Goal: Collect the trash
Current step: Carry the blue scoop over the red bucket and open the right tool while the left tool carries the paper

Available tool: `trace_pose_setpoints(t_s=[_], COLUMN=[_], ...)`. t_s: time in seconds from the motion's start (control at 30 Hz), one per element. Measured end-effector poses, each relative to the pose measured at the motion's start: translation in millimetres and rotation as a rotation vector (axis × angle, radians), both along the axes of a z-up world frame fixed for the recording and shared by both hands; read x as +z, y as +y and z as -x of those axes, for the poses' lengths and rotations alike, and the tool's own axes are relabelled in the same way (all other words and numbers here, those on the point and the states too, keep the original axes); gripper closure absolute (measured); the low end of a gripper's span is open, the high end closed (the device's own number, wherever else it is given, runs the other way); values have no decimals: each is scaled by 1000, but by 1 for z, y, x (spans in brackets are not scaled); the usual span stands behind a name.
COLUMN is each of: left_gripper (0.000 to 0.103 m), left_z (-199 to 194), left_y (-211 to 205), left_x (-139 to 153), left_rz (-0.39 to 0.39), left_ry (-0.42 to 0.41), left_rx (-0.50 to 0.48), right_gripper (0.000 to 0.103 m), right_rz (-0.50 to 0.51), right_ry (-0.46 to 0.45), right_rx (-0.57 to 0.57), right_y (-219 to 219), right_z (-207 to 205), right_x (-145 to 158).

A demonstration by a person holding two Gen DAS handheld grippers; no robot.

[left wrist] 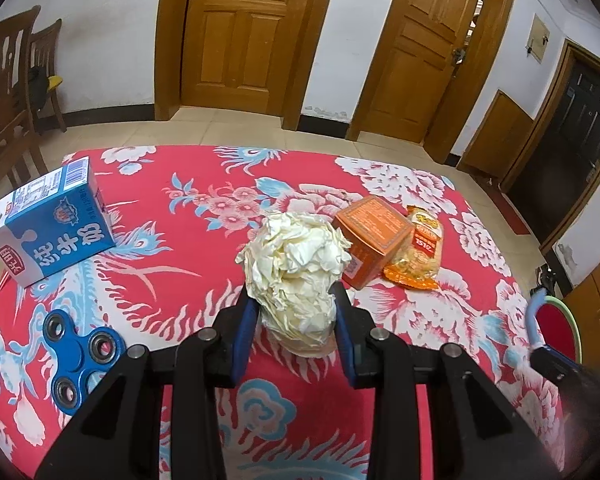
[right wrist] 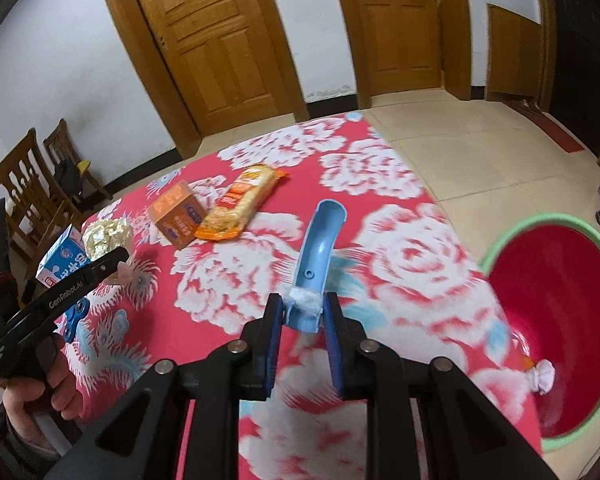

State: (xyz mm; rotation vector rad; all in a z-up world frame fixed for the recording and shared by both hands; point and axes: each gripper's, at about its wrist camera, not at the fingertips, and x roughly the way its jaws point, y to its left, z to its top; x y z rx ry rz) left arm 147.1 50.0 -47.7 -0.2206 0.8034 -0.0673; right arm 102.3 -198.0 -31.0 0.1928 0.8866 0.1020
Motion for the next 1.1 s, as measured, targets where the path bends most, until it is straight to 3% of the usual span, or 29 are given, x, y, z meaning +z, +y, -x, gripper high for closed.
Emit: trace_pose_setpoints(t_s=[0.43,1.1], left_gripper=[67,67], left_z=[9,35], left_y=[-43,-138], left_x=[14,30], left_rz=[-31,16], left_ry=[-5,37], left_rx=[-115,-342], right_gripper=[80,78], right_rz=[-8,-102], right_ry=[-28,7], right_rx=[-184,-398], right_y=[-84,-181], right_z=[47,88], right_x=[11,-16])
